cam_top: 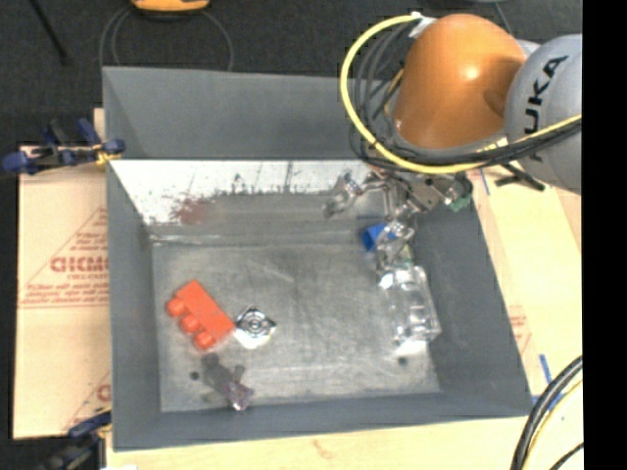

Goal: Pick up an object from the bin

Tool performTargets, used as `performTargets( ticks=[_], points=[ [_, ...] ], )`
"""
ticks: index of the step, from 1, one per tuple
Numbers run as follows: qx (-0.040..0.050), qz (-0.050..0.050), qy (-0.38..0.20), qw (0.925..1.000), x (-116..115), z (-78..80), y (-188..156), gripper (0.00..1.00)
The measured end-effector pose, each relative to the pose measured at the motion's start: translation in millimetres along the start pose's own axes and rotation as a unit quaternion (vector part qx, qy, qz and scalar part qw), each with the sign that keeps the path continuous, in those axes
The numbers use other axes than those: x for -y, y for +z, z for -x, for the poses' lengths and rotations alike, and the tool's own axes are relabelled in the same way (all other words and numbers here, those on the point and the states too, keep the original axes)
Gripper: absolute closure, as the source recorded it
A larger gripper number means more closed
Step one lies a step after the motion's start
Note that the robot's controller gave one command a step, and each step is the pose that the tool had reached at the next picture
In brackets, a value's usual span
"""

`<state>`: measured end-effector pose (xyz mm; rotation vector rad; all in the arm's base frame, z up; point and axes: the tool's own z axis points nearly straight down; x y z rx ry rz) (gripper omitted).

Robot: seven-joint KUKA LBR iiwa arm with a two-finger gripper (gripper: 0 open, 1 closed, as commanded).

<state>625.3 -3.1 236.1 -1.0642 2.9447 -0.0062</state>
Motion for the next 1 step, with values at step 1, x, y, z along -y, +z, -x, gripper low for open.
performTargets(
  ticks=[1],
  points=[
    [-0.0045, 0.005, 0.080, 0.9968, -45.8, 29.7, 99.9, 0.00]
  ],
)
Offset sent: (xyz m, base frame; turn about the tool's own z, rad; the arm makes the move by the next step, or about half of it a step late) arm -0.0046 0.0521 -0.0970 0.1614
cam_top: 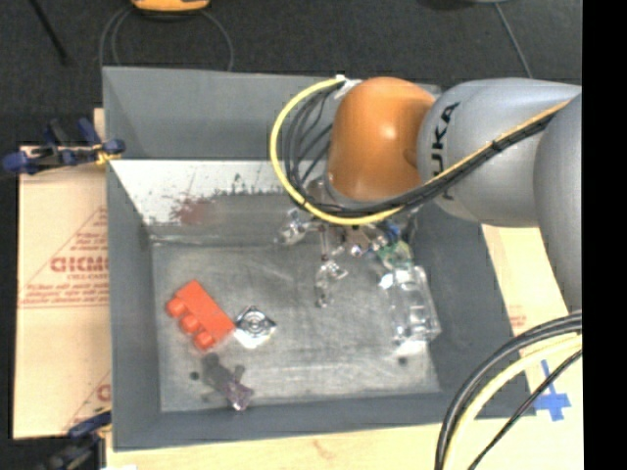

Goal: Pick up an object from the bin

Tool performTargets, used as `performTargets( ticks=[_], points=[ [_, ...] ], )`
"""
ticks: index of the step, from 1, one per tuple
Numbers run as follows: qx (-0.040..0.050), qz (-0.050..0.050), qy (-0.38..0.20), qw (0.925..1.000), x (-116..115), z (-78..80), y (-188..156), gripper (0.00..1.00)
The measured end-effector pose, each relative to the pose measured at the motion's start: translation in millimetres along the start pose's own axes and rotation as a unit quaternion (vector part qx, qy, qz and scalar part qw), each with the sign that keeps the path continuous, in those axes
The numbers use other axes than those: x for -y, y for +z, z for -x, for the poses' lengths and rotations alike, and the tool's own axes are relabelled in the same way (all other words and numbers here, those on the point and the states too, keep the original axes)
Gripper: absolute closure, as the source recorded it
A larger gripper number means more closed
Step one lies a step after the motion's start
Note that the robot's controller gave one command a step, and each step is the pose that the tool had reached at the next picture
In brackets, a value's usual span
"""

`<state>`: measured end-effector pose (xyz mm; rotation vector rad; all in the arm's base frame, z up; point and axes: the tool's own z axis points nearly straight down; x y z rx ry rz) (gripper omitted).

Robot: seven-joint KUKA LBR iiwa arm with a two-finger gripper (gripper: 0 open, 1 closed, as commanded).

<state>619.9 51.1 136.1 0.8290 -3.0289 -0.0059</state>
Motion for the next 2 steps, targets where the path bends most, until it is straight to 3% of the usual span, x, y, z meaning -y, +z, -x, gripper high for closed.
performTargets(
  ticks=[1, 2],
  points=[
    [0.0011, 0.001, -0.009, 1.0000, -85.4, 0.2, 11.8, 0.00],
    [0.0028, -0.002, -0.034, 0.9994, -75.3, -24.9, 60.1, 0.00]
  ],
)
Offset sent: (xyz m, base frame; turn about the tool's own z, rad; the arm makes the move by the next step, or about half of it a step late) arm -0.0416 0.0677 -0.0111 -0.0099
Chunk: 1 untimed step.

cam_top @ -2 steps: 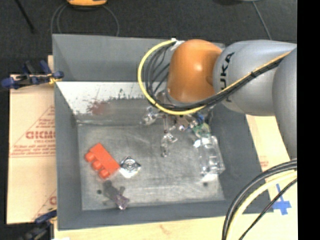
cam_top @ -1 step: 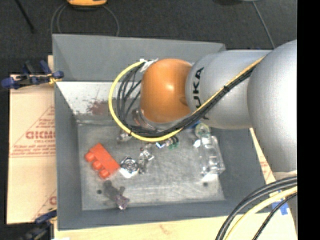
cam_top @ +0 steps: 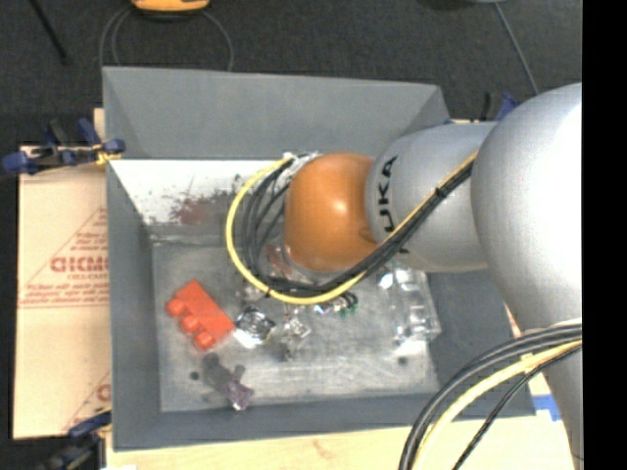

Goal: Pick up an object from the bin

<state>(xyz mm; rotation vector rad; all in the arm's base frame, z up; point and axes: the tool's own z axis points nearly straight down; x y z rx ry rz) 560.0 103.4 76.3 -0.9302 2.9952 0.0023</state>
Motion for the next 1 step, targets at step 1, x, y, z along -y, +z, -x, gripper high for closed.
performTargets(
  ticks=[1],
  points=[
    [0.0023, -0.001, 0.000, 1.0000, 0.7, 2.4, -3.5, 1.00]
  ],
)
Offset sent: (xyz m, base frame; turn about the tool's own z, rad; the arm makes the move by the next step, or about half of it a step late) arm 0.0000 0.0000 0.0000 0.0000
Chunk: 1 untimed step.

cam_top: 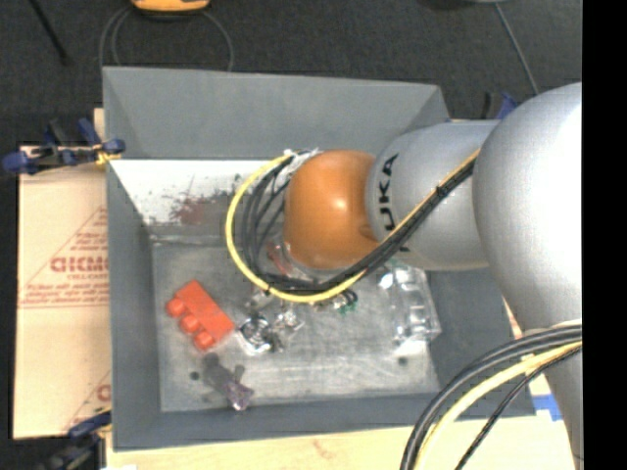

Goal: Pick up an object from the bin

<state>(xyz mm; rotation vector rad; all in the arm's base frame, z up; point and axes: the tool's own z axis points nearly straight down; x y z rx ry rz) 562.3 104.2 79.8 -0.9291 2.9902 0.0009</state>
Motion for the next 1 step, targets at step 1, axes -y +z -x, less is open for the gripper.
performTargets(
  ticks=[1],
  points=[
    [0.0010, -0.001, -0.040, 0.9992, -5.8, 19.6, -159.9, 1.00]
  ],
)
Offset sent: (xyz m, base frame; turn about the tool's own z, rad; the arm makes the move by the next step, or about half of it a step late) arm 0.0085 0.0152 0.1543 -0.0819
